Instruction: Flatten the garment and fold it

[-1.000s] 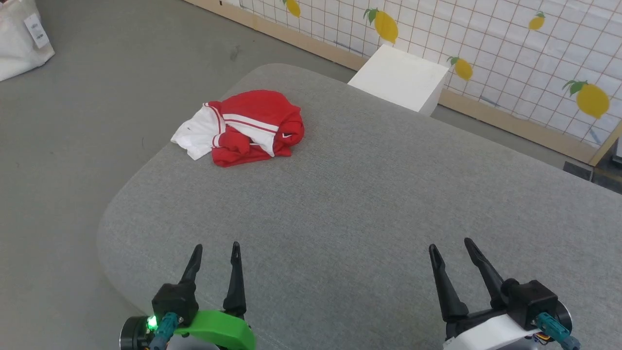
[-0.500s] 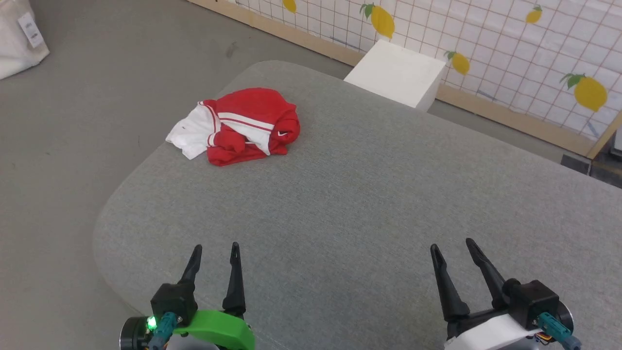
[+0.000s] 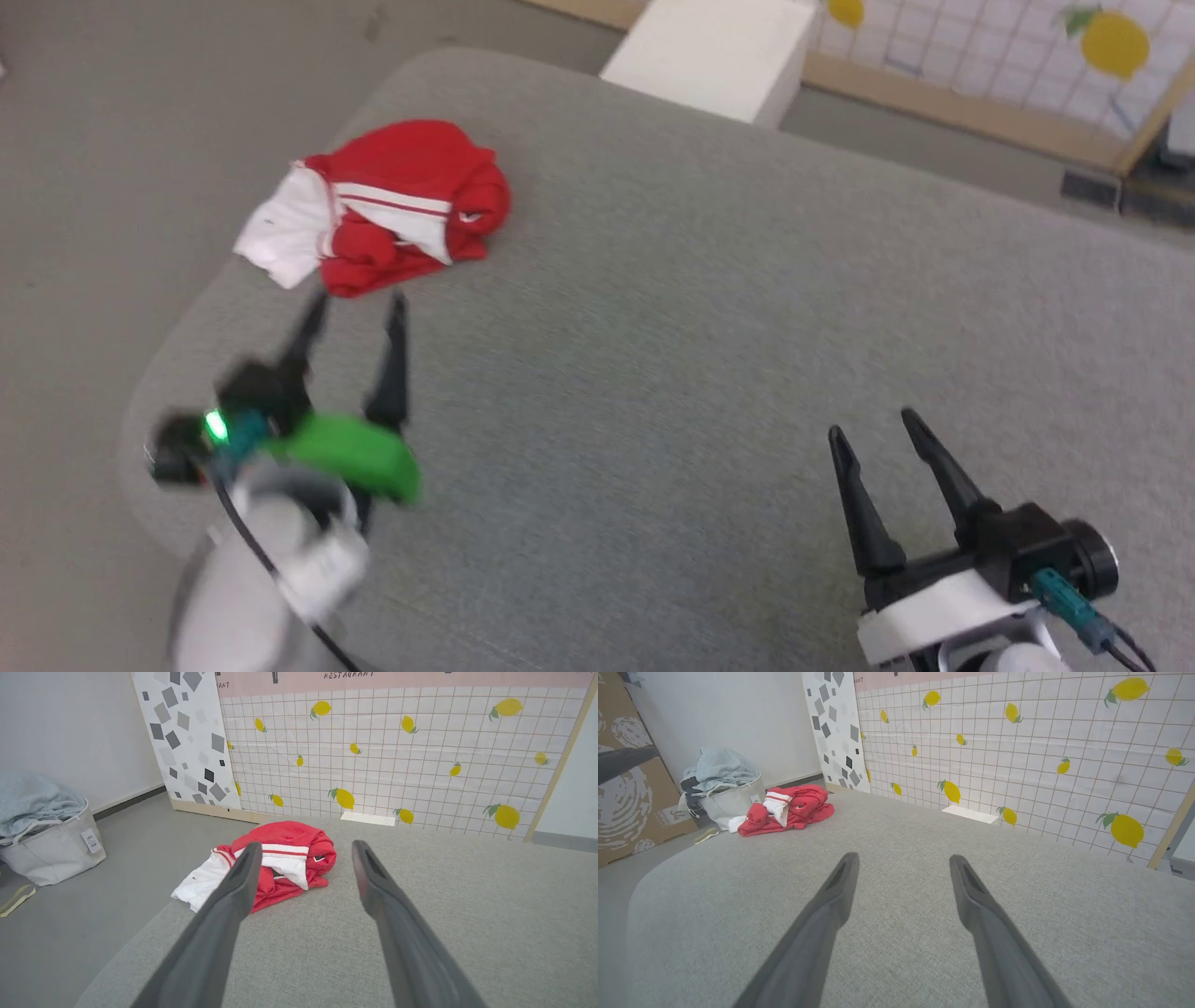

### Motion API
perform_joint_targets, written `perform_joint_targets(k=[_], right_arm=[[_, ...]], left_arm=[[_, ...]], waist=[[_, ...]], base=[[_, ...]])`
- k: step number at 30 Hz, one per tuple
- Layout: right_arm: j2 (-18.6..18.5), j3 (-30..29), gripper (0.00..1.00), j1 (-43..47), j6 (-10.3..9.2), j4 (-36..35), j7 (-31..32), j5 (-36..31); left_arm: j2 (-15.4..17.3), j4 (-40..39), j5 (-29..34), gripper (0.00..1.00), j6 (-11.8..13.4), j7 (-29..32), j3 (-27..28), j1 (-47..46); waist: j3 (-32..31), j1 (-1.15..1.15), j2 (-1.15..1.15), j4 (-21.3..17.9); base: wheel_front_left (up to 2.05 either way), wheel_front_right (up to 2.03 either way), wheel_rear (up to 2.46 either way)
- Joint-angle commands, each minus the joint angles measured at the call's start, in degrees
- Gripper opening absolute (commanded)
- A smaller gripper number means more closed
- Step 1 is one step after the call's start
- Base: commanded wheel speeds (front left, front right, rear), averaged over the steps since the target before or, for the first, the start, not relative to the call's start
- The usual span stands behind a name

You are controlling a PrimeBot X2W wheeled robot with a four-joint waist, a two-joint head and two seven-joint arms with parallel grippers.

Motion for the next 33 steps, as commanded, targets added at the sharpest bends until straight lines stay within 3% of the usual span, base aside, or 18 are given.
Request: perform_joint_targets(k=[1,9,17,25,33], right_arm=[[0.0,0.1,1.00,-1.2,-0.10,-0.5,-0.3,-0.7],[0.0,0.2,1.00,-5.1,-0.10,-3.5,-0.3,-3.2],[0.0,0.4,1.00,-7.4,-0.10,-5.1,-0.3,-2.6],[0.0,0.9,1.00,-8.8,-0.10,-5.9,-0.3,-1.6],[0.0,1.0,1.00,-9.3,-0.10,-5.7,-0.3,-1.4]], left_arm=[[1.4,1.2,-0.5,1.00,-0.8,1.0,0.6,-3.4],[12.5,14.2,-3.5,1.00,-4.5,15.2,-0.4,-21.8],[22.6,24.1,-15.7,1.00,-4.9,31.0,-7.8,-31.7],[32.3,27.1,-23.3,1.00,-4.9,39.3,-14.1,-34.8],[35.6,28.1,-31.3,1.00,-4.9,46.2,-19.1,-33.1]], waist=[[6.2,0.00,0.00,-5.6],[15.4,0.00,0.00,-13.0],[20.9,0.00,0.00,-18.6],[23.9,0.00,0.00,-22.3],[24.9,0.00,0.00,-23.4]], base=[[0.00,0.00,0.00],[0.00,0.00,0.00],[0.00,0.00,0.00],[0.00,0.00,0.00],[0.00,0.00,0.00]])
